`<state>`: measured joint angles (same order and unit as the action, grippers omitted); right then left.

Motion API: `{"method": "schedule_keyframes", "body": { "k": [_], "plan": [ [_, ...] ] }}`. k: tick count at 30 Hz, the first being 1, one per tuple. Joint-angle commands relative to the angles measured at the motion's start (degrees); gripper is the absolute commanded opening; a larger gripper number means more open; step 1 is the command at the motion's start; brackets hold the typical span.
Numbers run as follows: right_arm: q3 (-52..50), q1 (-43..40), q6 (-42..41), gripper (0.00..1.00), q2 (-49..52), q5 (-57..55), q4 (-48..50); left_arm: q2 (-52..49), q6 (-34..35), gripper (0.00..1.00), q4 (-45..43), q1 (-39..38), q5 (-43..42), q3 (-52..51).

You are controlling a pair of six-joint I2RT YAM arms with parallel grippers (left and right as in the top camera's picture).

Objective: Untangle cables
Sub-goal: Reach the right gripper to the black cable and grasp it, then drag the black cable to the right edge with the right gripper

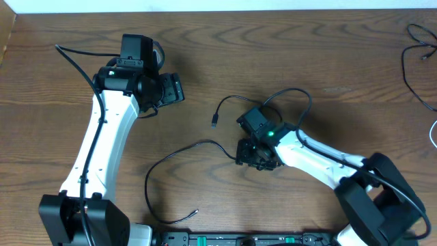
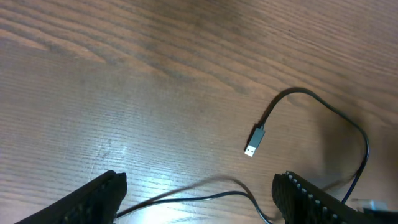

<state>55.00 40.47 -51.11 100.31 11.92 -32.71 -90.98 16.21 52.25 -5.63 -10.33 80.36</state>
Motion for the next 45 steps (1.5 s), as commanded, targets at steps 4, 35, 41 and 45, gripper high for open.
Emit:
{"method": "schedule_keyframes", "body": {
  "k": [4, 35, 41, 45],
  "plan": [
    [-0.48, -1.33, -1.20, 0.51, 1.40, -3.69, 3.45, -0.44, -0.94, 0.80, 0.81, 0.26, 0.55, 0.35],
    [67.43, -60.15, 33.24, 0.01, -2.58, -3.45, -23.87, -0.44, 2.08, 0.80, 0.39, 0.15, 0.52, 0.35],
    [67.41, -72.02, 32.76, 0.01, 0.59, -3.43, -19.76, -0.44, 2.08, 0.80, 0.04, 0.15, 0.52, 0.35],
    [67.41, -72.22, 34.93, 0.12, 3.28, 0.42, -25.35, -0.44, 2.08, 0.80, -0.68, 0.15, 0.52, 0.35]
  ]
}}
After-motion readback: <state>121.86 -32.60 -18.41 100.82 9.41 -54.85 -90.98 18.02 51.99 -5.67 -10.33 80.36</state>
